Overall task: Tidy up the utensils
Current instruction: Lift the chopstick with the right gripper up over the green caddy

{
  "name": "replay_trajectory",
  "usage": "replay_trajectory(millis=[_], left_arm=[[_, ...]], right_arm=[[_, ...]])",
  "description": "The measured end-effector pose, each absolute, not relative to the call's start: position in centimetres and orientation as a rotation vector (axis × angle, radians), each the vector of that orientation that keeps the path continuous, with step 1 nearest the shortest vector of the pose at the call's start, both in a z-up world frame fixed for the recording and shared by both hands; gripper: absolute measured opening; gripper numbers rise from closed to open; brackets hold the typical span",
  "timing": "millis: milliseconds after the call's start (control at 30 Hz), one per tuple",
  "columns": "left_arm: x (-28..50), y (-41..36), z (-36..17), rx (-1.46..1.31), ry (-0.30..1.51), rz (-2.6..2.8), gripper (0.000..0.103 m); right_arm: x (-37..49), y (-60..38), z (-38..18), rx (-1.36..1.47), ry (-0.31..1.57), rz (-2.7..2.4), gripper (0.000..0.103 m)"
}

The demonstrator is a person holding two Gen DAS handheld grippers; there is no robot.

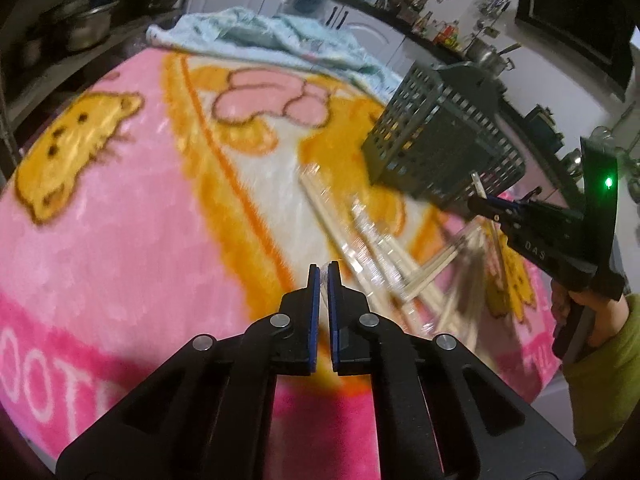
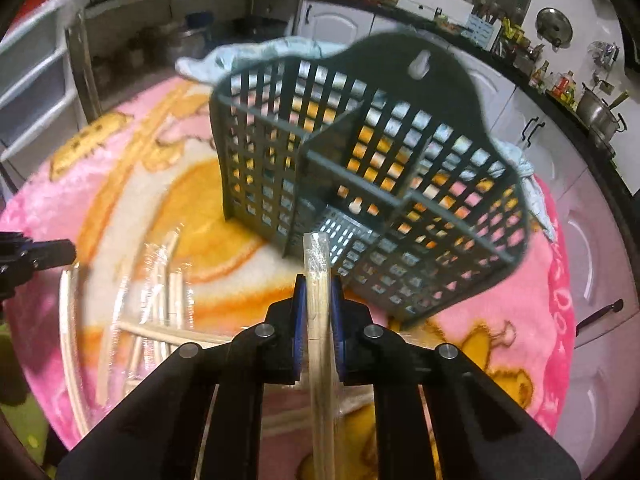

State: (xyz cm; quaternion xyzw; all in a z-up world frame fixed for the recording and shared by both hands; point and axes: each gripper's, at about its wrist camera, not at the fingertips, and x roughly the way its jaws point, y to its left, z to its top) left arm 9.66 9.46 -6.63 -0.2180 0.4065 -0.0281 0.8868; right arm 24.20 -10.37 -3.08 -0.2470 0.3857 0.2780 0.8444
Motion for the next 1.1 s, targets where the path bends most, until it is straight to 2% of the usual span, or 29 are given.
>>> replay_trajectory(millis=[367,1100], left_arm=[[10.6,7.1,-1.0,-0.41,0.749,-0.178,0.001],[13.8,-0.5,6.8,-0.308,0.671,-0.41,0.0]], right_arm=[[21.0,-15.2,3.2,-0.414,0.694,0.633,0.011],[17.8,-18.4,11.3,-0.273,0.496,0.649,0.011]])
